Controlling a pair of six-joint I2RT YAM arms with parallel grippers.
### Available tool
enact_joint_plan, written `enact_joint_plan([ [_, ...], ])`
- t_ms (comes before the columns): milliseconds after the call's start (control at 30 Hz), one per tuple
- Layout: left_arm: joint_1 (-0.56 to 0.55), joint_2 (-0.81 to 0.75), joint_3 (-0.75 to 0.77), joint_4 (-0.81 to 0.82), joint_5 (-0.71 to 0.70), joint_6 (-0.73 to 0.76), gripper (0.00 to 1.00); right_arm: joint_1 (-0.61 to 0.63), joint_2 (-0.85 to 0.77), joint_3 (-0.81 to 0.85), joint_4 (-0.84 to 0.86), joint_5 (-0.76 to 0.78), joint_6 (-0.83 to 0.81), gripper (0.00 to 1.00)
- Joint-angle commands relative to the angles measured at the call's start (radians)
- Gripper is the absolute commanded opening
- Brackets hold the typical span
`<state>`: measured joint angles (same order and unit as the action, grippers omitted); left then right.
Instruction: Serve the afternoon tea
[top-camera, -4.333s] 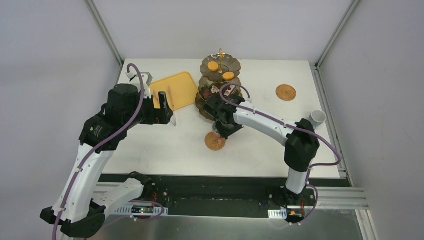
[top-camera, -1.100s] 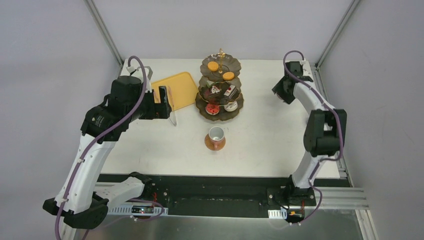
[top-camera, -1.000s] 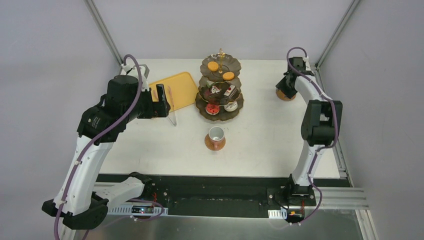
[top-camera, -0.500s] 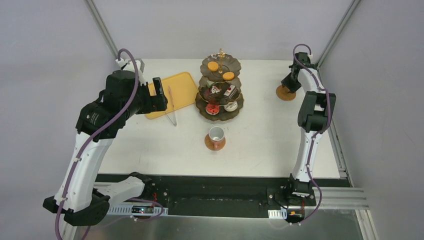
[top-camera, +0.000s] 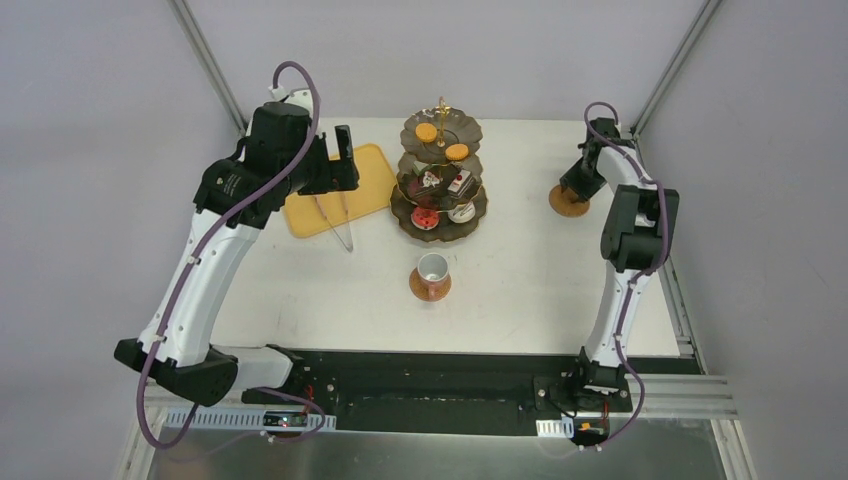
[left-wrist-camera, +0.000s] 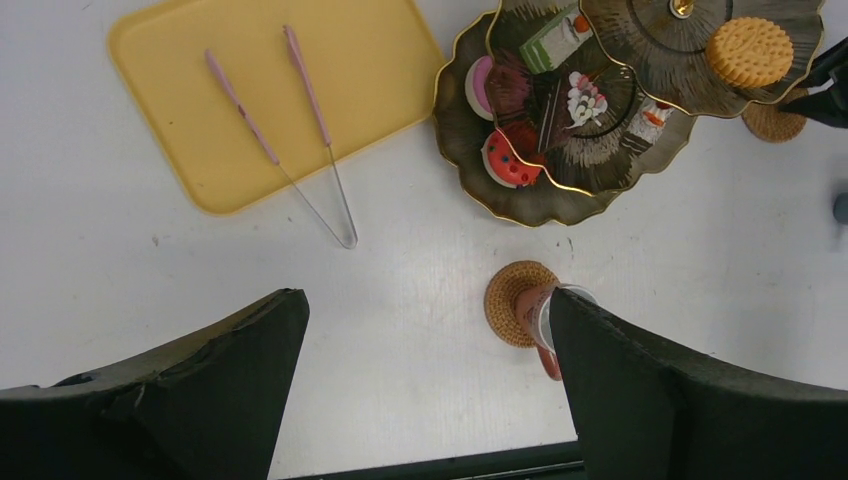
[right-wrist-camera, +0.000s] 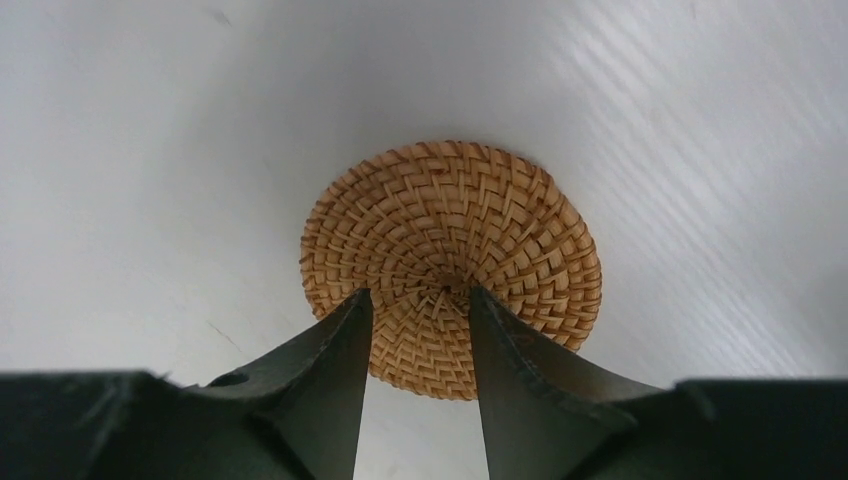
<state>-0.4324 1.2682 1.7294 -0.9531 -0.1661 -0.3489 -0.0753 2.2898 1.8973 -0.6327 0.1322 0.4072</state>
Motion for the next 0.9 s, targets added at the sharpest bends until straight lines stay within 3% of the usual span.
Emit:
enact_joint_plan([
  [0,-0.005,0.028,0.032,0.06,0.054,0.016,0.95,0.021,-0.11,-0.256,-0.139,-0.11,0.005,0.44],
  [167,-0.003,0.041,0.017,0.051,0.015,0.024,0.95,0.139,-0.314,-0.561,-0.06,-0.184,0.015,0.44],
  [367,-0.001,-0.018,-0.064,0.059,-0.09,0.016,0.96,0.45,-0.503,-0.869,0.057,-0.237,0.141,0.44],
  [467,0.003,-0.038,-0.083,0.078,-0.093,0.008,0.96,0.549,-0.578,-0.939,0.118,-0.208,0.177,0.44],
  [567,0.004,-0.037,-0.077,0.083,-0.065,0.021,0.96,0.564,-0.627,-0.984,0.152,-0.172,0.209,0.44],
  [867,0.006,-0.026,-0.031,0.066,-0.048,0.091,0.96,0.632,-0.606,-0.983,0.185,-0.145,0.277,0.44],
])
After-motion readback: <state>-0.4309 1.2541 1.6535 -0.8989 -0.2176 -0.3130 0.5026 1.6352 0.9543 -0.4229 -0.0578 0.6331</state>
